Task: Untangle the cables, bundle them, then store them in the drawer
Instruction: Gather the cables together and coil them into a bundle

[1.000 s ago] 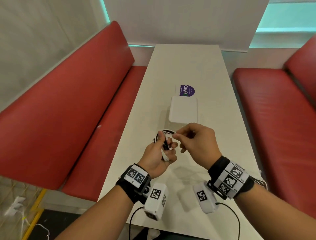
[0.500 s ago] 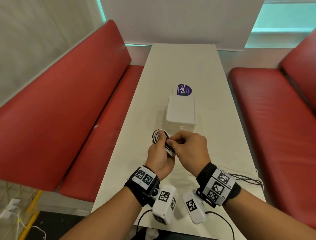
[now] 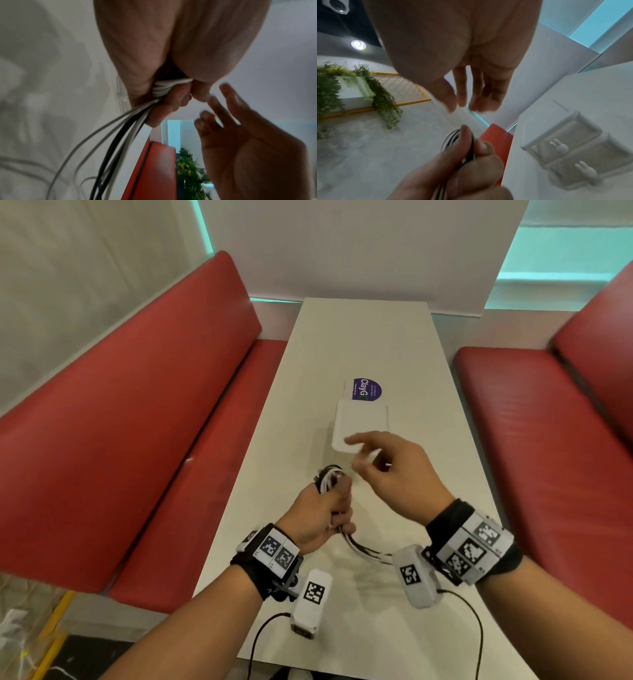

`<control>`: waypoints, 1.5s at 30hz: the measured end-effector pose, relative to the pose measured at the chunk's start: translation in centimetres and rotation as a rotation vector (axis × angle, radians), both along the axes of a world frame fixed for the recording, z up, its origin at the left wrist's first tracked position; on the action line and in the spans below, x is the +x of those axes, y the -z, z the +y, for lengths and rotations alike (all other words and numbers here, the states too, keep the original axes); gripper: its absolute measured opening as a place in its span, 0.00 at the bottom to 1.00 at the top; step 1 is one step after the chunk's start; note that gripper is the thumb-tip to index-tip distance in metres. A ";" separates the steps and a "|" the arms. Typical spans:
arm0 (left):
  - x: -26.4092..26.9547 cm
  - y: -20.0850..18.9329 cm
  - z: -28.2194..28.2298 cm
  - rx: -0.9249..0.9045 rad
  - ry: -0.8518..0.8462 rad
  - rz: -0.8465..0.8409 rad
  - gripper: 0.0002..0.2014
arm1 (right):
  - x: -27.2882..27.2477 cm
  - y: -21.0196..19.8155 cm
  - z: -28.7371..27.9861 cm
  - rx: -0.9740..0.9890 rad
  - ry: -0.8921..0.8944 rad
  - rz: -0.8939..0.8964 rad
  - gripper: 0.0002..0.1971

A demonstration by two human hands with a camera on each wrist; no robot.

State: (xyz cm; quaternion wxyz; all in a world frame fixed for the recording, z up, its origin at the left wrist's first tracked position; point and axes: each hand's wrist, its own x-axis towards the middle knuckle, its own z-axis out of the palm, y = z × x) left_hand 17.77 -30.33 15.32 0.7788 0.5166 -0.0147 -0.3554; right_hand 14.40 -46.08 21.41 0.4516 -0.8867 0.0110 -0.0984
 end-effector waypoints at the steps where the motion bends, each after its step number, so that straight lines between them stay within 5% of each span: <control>1: -0.3 -0.2 -0.1 0.011 0.063 -0.046 0.18 | 0.4 -0.4 -0.2 0.001 -0.091 0.081 0.14; 4: -0.7 -0.9 -0.2 0.019 0.167 -0.147 0.24 | 1.0 -0.6 -0.6 -0.038 -0.235 0.172 0.10; 7: -0.5 -1.3 0.4 0.043 0.259 -0.192 0.15 | 1.1 -0.3 -0.9 0.082 -0.304 0.148 0.09; 9: -0.3 -1.3 0.9 0.051 0.331 -0.174 0.08 | 1.1 -0.2 -0.9 0.148 -0.315 0.160 0.09; 15: -0.1 -0.6 1.0 -0.004 0.437 -0.033 0.11 | 1.6 0.1 -0.8 0.131 -0.397 0.195 0.07; 20: -0.6 0.1 0.2 -0.129 0.233 0.071 0.09 | 1.3 1.0 0.1 0.170 -0.330 0.161 0.07; 25: 1.7 -1.3 -0.1 -0.289 -0.149 0.099 0.15 | -0.1 3.1 0.5 0.500 -0.132 0.443 0.29; 29: 3.3 -1.7 0.6 -0.200 -0.356 0.043 0.18 | -2.2 5.3 2.1 -0.040 -0.210 0.440 0.09; 34: 5.1 -1.0 0.5 0.069 -0.561 -0.068 0.21 | -4.5 6.5 4.6 -0.443 -0.328 0.349 0.10; 41: 4.1 1.4 1.4 0.760 -0.040 -0.637 0.34 | -3.6 2.8 3.8 -0.759 -0.396 0.231 0.10; 43: 3.4 1.7 1.3 0.845 0.069 -0.757 0.38 | -2.9 1.5 2.6 -0.761 -0.418 0.109 0.11; 45: 2.4 1.8 1.2 0.740 0.128 -0.731 0.42 | -2.0 0.5 1.4 -0.709 -0.439 0.049 0.12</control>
